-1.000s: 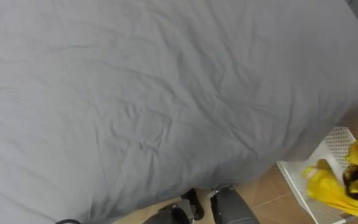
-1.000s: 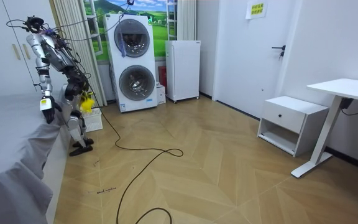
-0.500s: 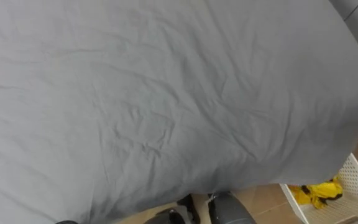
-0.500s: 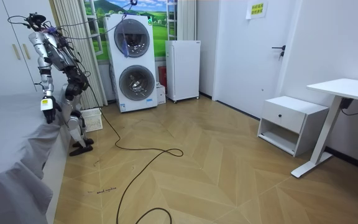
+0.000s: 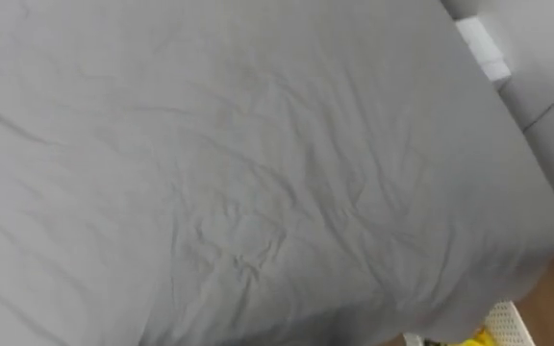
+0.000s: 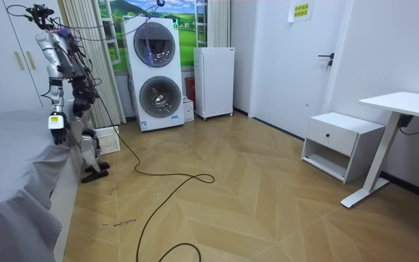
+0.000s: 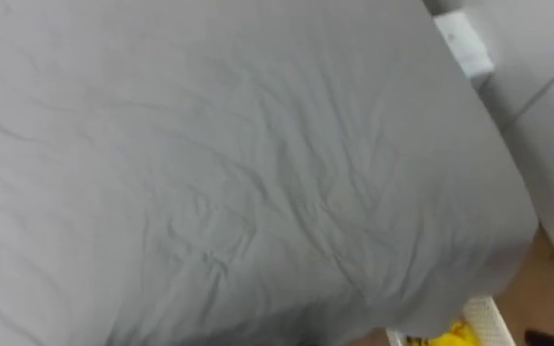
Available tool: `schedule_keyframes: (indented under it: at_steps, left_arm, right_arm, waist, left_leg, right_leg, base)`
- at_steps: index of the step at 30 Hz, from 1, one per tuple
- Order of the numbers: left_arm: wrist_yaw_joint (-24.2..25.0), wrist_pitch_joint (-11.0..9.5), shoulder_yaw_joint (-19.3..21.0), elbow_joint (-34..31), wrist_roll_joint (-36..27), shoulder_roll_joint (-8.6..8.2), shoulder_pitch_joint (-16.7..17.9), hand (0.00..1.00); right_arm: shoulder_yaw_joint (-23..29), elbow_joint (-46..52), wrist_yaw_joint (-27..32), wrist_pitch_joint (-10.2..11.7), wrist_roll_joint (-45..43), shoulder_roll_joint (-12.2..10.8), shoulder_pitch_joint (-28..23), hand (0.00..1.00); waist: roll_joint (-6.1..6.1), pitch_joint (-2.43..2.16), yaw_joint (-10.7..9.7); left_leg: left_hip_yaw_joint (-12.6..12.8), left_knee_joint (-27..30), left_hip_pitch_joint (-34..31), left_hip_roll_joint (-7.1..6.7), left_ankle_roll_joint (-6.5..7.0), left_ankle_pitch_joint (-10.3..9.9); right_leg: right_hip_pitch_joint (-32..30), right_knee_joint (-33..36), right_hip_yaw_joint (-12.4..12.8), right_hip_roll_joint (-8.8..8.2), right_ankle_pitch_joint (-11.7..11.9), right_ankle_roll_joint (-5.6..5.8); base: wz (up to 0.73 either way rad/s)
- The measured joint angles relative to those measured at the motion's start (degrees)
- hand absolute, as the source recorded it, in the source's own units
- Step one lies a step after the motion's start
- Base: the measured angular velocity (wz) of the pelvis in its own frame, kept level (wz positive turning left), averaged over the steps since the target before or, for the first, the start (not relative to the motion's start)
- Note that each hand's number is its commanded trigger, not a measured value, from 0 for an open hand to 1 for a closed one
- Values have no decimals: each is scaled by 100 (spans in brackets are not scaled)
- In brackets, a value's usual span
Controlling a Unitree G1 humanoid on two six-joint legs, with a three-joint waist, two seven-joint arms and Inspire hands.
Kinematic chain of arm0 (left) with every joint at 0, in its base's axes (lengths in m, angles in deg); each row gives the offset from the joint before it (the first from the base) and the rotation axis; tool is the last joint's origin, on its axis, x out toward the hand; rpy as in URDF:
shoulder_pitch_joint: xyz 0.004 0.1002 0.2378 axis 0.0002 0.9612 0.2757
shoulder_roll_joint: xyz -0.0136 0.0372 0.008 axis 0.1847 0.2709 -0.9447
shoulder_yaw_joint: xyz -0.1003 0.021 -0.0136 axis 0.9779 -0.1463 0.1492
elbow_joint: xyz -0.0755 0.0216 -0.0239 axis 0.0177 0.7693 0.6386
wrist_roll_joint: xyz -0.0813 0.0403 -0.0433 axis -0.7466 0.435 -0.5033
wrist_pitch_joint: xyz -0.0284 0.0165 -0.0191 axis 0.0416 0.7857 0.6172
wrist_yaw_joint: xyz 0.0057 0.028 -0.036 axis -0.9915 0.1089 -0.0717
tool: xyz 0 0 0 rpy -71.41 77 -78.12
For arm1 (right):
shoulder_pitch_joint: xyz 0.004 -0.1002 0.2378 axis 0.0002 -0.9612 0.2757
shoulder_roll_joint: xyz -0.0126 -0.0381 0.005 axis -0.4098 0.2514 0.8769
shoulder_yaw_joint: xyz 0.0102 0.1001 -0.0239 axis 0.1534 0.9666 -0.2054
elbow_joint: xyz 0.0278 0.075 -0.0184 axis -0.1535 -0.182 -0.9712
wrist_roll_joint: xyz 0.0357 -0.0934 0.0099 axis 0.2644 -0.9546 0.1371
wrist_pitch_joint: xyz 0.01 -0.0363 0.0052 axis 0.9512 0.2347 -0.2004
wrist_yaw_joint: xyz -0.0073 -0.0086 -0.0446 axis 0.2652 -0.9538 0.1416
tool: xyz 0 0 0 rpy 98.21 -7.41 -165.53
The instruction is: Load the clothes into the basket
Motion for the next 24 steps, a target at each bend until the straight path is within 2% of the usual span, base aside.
schedule_keyframes:
  at_steps: [3,5,10,12,13,14,17,24]
  left_arm:
    - [8,1,19,-25,293,-3,120,0]
    - [8,-1,57,-89,512,-3,234,0]
    - [8,-24,61,-148,552,-35,447,0]
    - [8,-24,67,-141,555,-42,454,0]
    - [8,-24,196,-138,581,-88,458,0]
    - [8,-24,414,-137,696,-168,461,0]
    - [-32,-24,717,-132,741,-299,475,0]
    - [-176,-32,734,-133,966,-360,475,0]
  right_arm:
    - [-268,29,-221,10,-1,-252,-151,0]
    - [-446,73,-471,57,-3,-461,-292,0]
    - [-980,137,-1067,62,-18,-720,-446,0]
    - [-1020,130,-1262,57,-31,-818,-475,0]
    - [-1014,115,-1356,49,-63,-867,-513,0]
    - [-989,43,-1403,48,-159,-896,-542,0]
    - [-1007,-93,-1460,39,-201,-899,-647,0]
    - [-1016,-88,-1480,41,-466,-935,-740,0]
  waist:
    - [-75,6,35]
    - [-140,13,49]
    - [-188,10,81]
    - [-189,11,89]
    - [-188,12,136]
    - [-198,18,230]
    - [-245,49,378]
    - [-248,67,405]
  left_leg:
    - [-136,-143,464,-25,7,-9]
    - [-342,-179,732,-64,-6,-29]
    - [-465,-326,1171,-123,-38,-122]
    - [-530,-324,1212,-136,-42,-149]
    - [-554,-335,1252,-144,-48,-157]
    - [-554,-337,1306,-149,-53,-166]
    - [-572,-334,1463,-162,-70,-193]
    - [-643,-321,1504,-166,-79,-206]
  right_leg:
    - [604,-329,-238,-25,-6,-17]
    - [1020,-537,-432,-39,-25,-41]
    - [1493,-707,-607,-68,-172,-11]
    - [1571,-706,-632,-74,-199,-13]
    - [1636,-713,-662,-81,-208,-17]
    - [1689,-720,-658,-84,-224,-17]
    - [1870,-805,-673,-88,-274,-17]
    - [1908,-790,-679,-76,-346,-30]
  base:
    - [38]
    - [47]
    - [26]
    - [19]
    - [7]
    - [0]
    - [4]
    - [4]
